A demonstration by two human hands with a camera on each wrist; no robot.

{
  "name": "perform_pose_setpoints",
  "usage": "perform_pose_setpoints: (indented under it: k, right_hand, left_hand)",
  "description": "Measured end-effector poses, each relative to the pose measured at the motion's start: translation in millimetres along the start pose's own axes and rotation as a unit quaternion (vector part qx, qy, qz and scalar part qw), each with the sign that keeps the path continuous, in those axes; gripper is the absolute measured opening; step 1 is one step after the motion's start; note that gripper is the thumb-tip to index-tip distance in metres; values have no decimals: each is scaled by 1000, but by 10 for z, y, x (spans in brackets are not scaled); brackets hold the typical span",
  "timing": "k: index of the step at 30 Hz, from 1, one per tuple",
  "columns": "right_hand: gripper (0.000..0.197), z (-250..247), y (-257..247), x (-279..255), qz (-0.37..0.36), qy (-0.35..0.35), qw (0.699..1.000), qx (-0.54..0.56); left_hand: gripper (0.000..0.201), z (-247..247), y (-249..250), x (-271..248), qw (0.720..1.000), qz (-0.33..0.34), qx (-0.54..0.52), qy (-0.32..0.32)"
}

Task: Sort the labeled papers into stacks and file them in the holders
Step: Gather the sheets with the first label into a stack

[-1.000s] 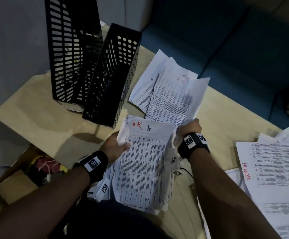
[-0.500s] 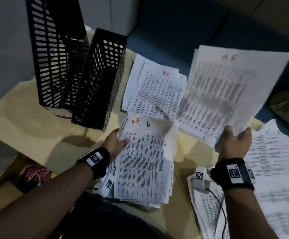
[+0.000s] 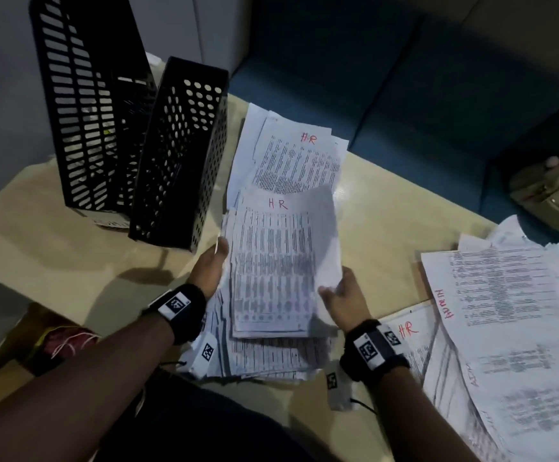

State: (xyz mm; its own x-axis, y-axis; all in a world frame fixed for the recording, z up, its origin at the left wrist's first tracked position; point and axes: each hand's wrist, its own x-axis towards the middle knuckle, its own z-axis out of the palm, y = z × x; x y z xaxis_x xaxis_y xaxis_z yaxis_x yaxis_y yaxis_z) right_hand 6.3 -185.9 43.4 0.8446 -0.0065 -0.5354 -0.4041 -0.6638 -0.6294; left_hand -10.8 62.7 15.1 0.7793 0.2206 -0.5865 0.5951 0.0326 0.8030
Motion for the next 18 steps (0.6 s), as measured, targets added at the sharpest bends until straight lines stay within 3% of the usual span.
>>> perform_pose_setpoints:
  k: [2,5,8,10,13,15,18]
  right_hand:
    - [48,63,20,-30,-3,-55,996,-70]
    - [51,-86,29,78,-8,-92,988,-126]
    - [61,-375,-100,346,-2,19,997,-70]
    - [66,-486,-214,524,-52,95,990,-89]
    - [71,-412,-430,627,-190,161,930,-269]
    - [68,-228,-586,606,-262,102,901,-332]
    - [62,119,-735,521,-278,-21,908,-314]
  left_hand:
    - [68,-25,-59,-11,1000,23,-8,-1]
    - [45,-64,-193,26,998,42,42,-11]
    - [30,-87,-178,-19,997,29,67,-14]
    - [25,-94,-181,-43,996,31,77,-34]
    - [28,-85,-163,-102,993,15,81,-82]
    - [36,-58,-152,-129,990,15,81,-110]
    - [37,-52,-124,-150,989,23,83,-121]
